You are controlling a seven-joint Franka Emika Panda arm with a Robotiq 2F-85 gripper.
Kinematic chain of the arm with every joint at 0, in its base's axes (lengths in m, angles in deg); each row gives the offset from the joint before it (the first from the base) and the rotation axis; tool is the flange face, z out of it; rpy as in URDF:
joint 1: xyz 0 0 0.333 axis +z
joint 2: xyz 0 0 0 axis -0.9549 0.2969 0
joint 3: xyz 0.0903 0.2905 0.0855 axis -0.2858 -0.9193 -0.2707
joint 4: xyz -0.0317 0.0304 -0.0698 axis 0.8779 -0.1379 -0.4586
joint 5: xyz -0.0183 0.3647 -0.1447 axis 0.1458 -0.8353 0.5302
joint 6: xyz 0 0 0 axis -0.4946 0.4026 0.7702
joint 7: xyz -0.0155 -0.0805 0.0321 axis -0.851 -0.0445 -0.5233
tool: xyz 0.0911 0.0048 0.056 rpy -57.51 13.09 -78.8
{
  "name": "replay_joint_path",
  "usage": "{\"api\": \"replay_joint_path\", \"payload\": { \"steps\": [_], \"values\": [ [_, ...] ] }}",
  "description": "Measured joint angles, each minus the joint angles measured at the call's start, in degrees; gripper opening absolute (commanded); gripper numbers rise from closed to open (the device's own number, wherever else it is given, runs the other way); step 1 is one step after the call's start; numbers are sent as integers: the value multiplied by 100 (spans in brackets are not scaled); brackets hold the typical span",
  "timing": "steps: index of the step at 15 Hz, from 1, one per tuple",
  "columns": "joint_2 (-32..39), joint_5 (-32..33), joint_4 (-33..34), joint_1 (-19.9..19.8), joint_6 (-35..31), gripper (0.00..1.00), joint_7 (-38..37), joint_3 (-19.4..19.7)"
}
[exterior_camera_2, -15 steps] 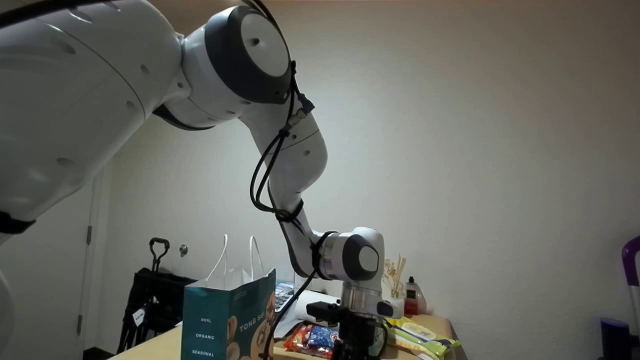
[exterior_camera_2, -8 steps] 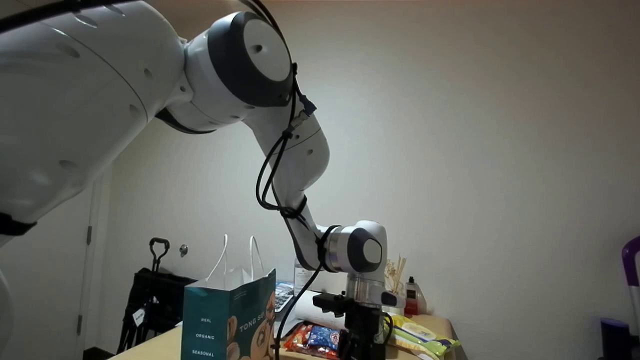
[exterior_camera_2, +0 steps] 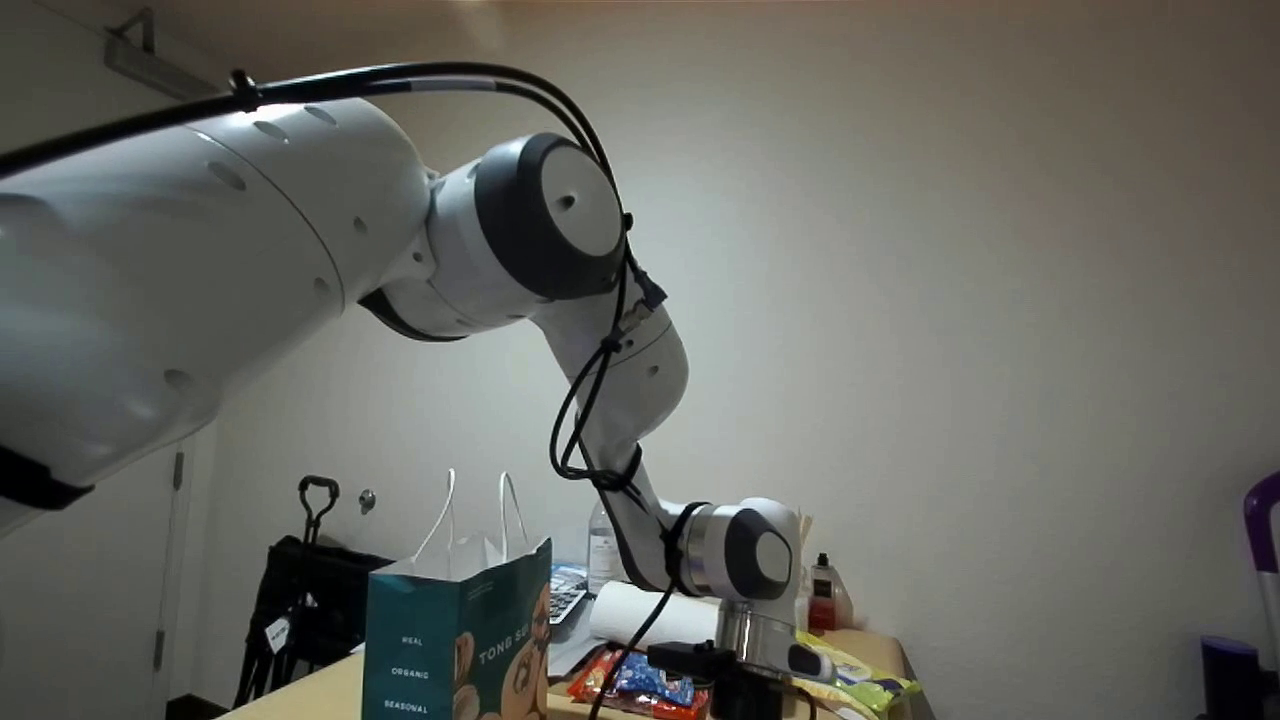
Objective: Pick up the black plastic and put it in the paper bag
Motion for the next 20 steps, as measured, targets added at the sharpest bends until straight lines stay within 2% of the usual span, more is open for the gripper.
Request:
{"api": "replay_joint_path", "payload": {
  "steps": [2, 12, 16, 20],
  "values": [
    [196, 0, 200, -60, 249, 67, 88, -9],
    [689, -52, 969, -302, 1241, 1, 614, -159],
    [777, -97, 1156, -347, 1484, 0, 738, -177],
    [619, -216, 1117, -298, 1330, 2, 738, -191]
  ]
}}
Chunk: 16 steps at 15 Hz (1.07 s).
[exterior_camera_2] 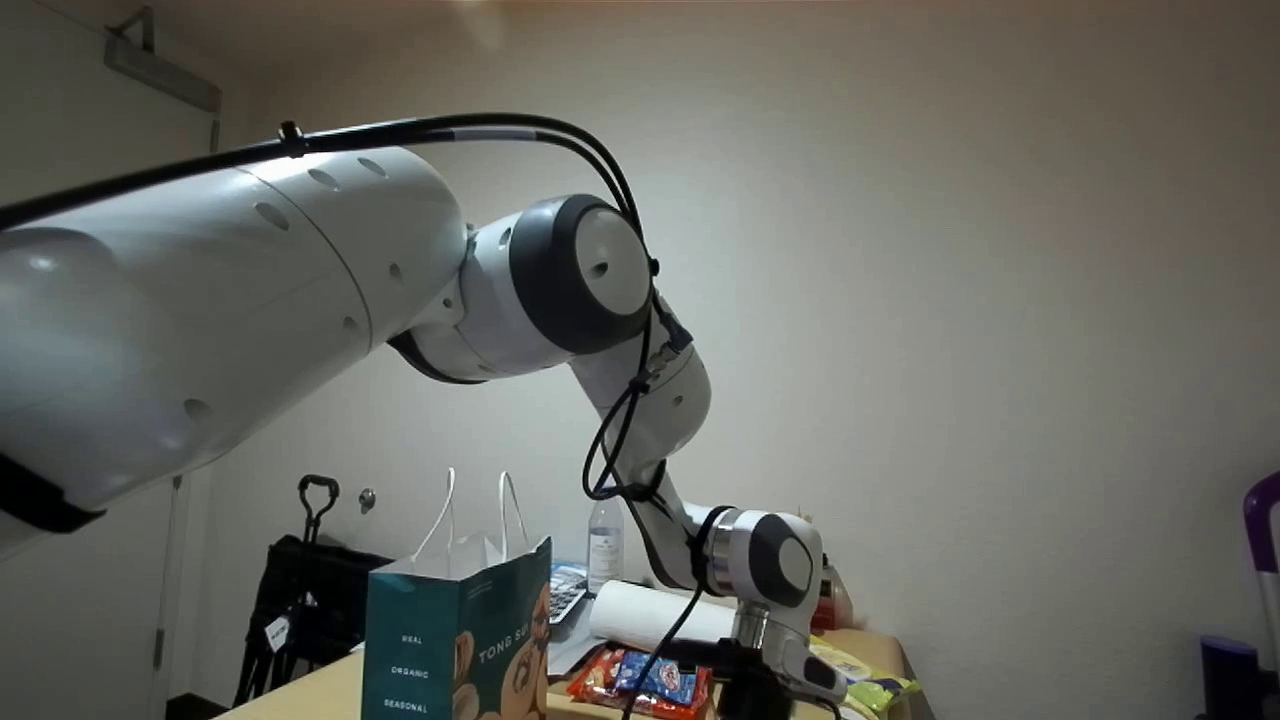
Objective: Pick up the black plastic and put it in the paper bag
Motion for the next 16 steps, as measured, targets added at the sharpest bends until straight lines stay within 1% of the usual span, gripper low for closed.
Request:
{"api": "replay_joint_path", "payload": {
  "steps": [2, 5, 8, 9, 10, 12, 14, 15, 16],
  "values": [
    [-424, -16, -291, 96, -315, 2, 0, -10],
    [-1345, -16, -926, 305, -659, 1, -16, -25],
    [-2288, -15, -1506, 542, -715, 2, -131, -45],
    [-2595, -10, -1696, 619, -705, 6, -204, -51],
    [-2852, 8, -1856, 680, -639, 6, -269, -53],
    [-3164, 21, -2080, 733, -571, 6, -332, -57],
    [-3202, 21, -2158, 728, -571, 6, -333, -52],
    [-3192, 21, -2172, 726, -571, 1, -333, -49],
    [-3184, 21, -2178, 726, -571, 1, -333, -49]
  ]
}}
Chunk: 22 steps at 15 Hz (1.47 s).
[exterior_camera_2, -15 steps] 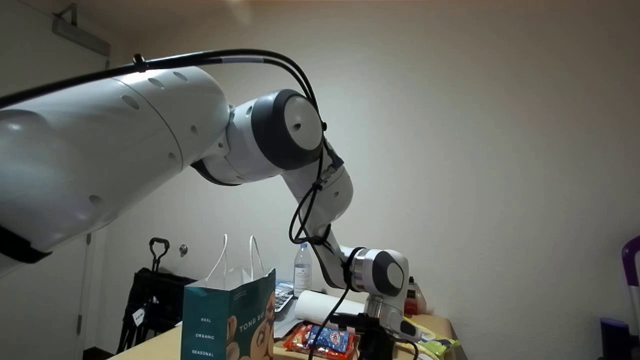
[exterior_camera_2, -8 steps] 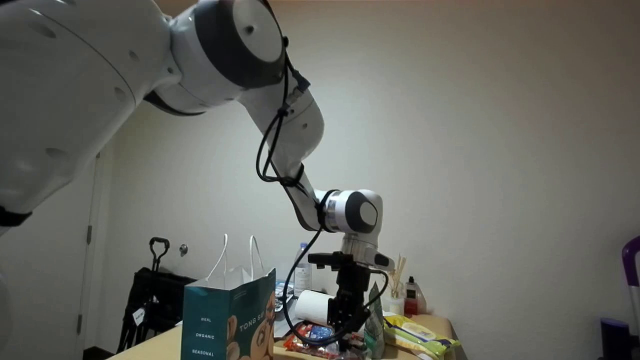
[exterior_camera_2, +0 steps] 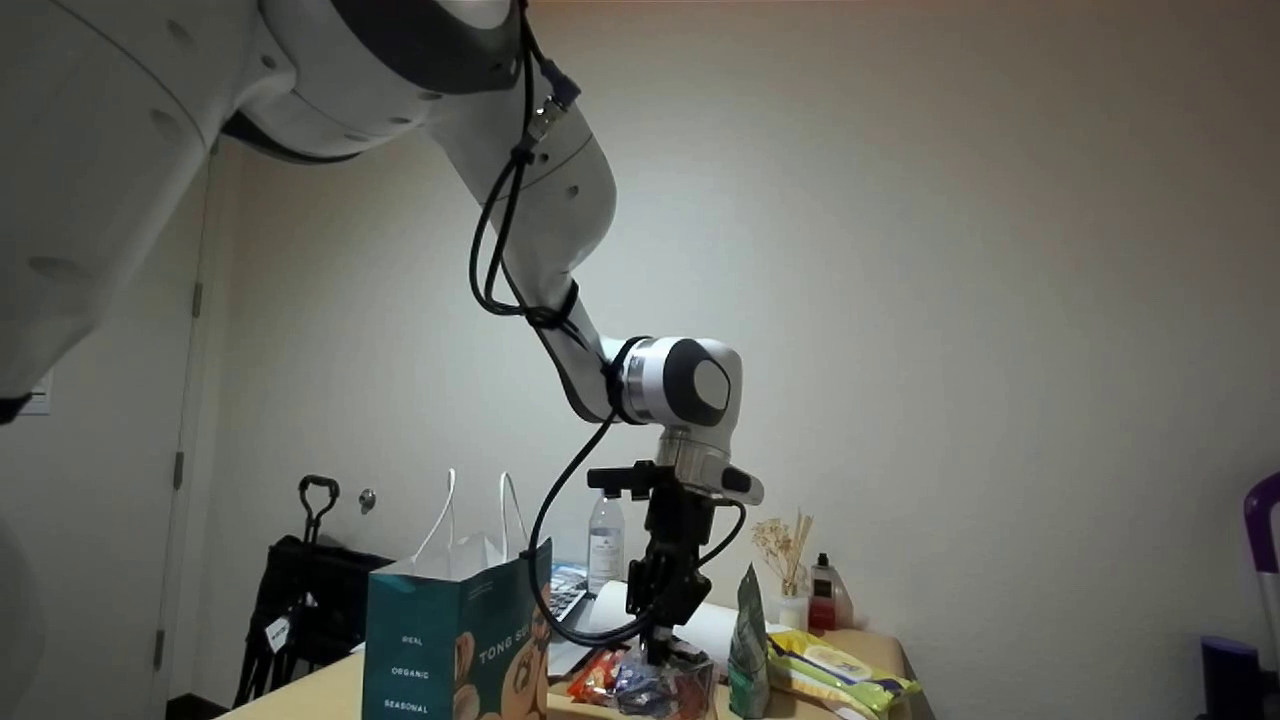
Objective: Pick up the black plastic and put it in the paper bag
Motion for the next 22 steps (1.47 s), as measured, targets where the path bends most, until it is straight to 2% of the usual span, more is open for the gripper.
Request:
{"api": "replay_joint_path", "payload": {
  "steps": [3, 6, 9, 10, 12, 14, 15, 18, 20, 22],
  "values": [
    [-18, -2, 30, 3, -102, 1, 0, -53],
    [-341, 8, 39, 114, -385, 1, -156, -224],
    [-860, 209, 18, 512, -698, 1, -1229, -440],
    [-1010, 335, 2, 661, -823, 6, -1681, -550],
    [-1181, 602, -24, 916, -1029, 6, -2488, -770],
    [-1193, 680, -41, 1010, -1071, 6, -2725, -843],
    [-1187, 683, -49, 997, -1076, 1, -2728, -833],
    [-1175, 684, -29, 945, -1084, 1, -2728, -830],
    [-1184, 886, 93, 979, -1270, 1, -2880, -923],
    [-1225, 1240, 334, 1066, -1419, 1, -3341, -1081]
  ]
}}
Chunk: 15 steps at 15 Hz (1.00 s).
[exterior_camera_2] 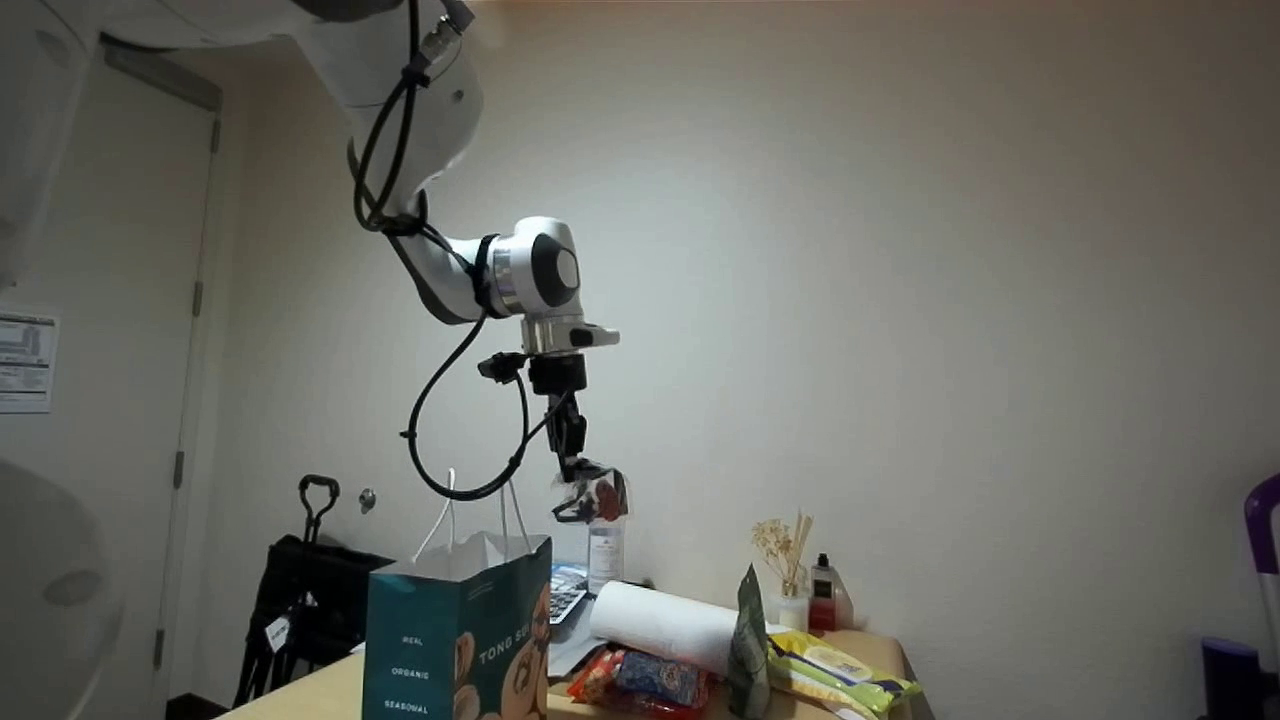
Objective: Pick up the black plastic and put it in the paper bag
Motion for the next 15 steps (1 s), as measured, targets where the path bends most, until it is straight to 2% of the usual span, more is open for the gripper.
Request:
{"api": "replay_joint_path", "payload": {
  "steps": [3, 6, 11, 12, 15],
  "values": [
    [-149, 859, 413, 235, 121, 1, -1031, -241],
    [-292, 1446, 750, 405, 883, 1, -1774, -503],
    [-537, 1268, 765, 510, 2314, 1, -1928, -918],
    [-578, 1116, 725, 518, 2461, 6, -1928, -977],
    [-669, 865, 563, 517, 2556, 6, -1928, -1034]
  ]
}}
